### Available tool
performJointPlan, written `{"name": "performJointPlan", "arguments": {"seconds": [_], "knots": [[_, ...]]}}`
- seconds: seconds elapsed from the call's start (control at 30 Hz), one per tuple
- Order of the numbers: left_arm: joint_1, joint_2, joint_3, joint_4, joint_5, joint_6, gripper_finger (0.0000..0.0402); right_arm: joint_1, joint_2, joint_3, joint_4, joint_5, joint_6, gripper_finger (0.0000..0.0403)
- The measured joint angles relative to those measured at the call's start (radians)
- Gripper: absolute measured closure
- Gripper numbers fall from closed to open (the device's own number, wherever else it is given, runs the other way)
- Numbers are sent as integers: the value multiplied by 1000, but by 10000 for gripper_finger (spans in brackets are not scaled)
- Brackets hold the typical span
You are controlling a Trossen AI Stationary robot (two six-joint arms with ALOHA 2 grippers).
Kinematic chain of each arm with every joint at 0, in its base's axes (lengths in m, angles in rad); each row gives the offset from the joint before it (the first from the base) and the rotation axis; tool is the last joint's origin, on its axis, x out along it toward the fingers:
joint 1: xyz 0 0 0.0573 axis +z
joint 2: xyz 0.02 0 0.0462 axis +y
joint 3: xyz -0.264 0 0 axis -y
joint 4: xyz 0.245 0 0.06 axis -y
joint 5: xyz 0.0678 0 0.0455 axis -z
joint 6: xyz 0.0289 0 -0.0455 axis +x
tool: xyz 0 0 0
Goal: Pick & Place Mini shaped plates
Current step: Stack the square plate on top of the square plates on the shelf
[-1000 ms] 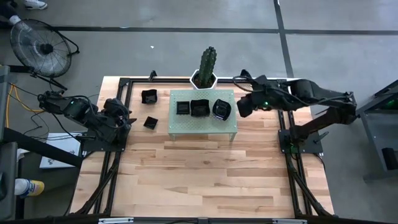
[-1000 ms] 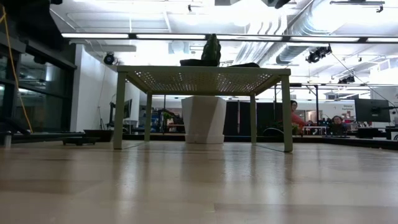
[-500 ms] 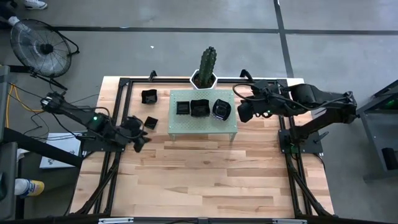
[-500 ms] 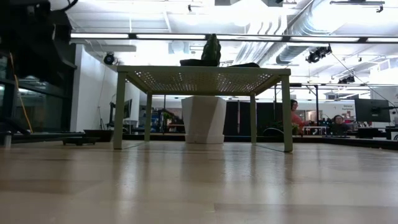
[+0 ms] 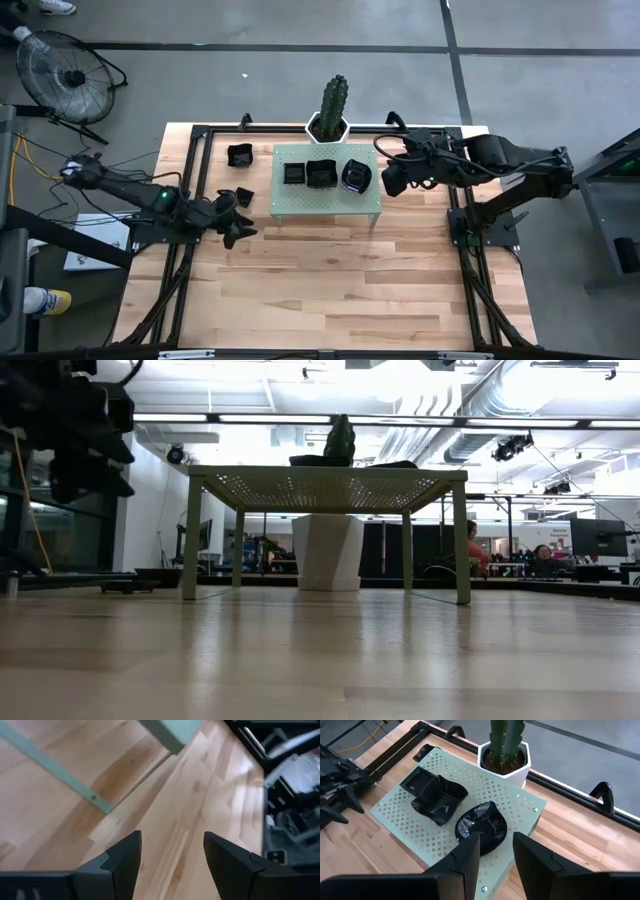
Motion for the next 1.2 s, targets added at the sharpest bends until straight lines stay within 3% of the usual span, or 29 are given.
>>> {"name": "performJointPlan", "arguments": {"seconds": [0.13, 0.43, 0.83, 1.2], "knots": [[168, -1, 0, 44, 166, 140, 190, 0, 0, 0, 0, 5, -4, 289], [549, 0, 0, -114, 449, 296, 190, 0, 0, 0, 0, 5, -8, 289], [774, 30, 0, -202, 523, 417, 190, 0, 0, 0, -10, 5, -34, 289], [901, 236, 1, -216, 476, 518, 190, 0, 0, 0, -12, -2, -34, 289]]}}
